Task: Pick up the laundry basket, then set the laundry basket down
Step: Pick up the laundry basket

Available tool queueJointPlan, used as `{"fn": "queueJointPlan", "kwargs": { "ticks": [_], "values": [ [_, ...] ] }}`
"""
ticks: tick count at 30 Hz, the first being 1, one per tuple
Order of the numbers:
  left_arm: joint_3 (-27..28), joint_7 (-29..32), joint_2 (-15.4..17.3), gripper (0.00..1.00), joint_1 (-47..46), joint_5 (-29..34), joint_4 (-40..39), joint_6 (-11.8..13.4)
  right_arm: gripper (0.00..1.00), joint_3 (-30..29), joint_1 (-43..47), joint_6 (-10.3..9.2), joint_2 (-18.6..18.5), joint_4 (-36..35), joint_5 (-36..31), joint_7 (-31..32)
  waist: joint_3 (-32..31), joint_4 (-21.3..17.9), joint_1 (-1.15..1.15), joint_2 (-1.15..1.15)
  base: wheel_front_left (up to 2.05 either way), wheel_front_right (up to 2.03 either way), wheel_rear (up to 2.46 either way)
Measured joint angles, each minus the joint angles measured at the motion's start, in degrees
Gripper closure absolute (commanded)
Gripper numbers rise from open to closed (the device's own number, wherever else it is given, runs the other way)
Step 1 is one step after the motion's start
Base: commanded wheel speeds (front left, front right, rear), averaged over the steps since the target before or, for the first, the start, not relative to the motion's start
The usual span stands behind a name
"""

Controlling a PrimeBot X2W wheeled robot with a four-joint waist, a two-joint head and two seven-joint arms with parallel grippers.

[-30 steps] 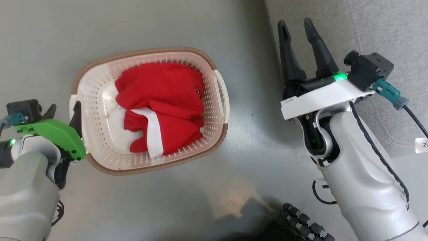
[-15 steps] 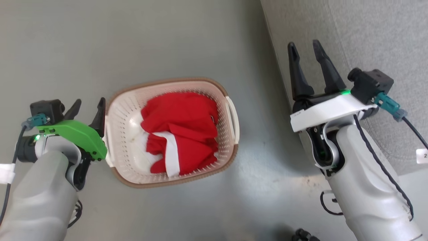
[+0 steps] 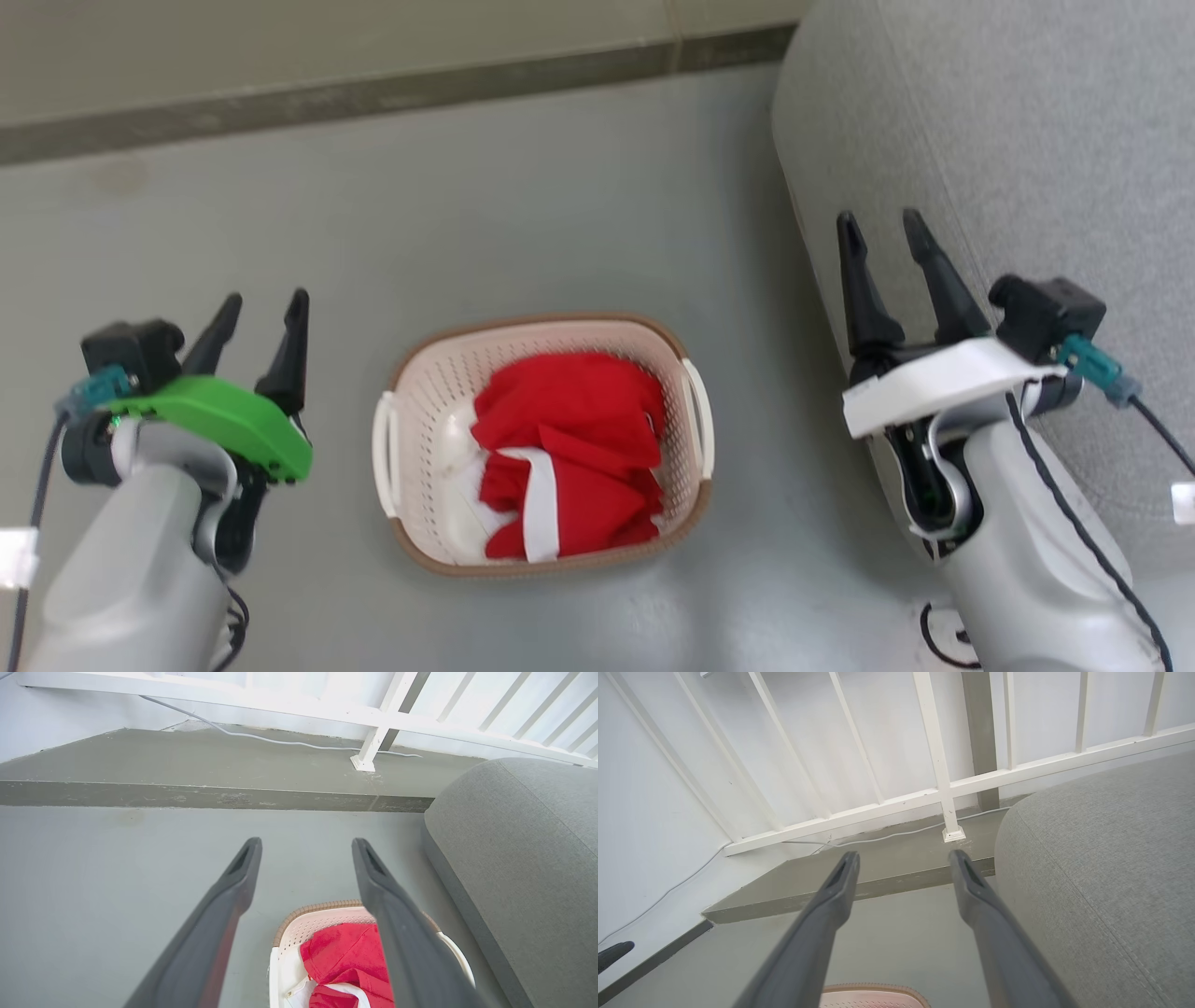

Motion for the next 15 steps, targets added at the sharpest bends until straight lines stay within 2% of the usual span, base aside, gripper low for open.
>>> {"fn": "queueJointPlan", "kwargs": {
  "ticks": [15],
  "values": [
    [7.2,0.0,-1.6,0.0,11.3,6.1,-12.2,0.3,0.0,-2.4,5.5,1.51,0.0,-1.3,-1.8,0.0,-9.9,3.9,0.0,0.0,0.0,0.0,0.0]
  ]
}}
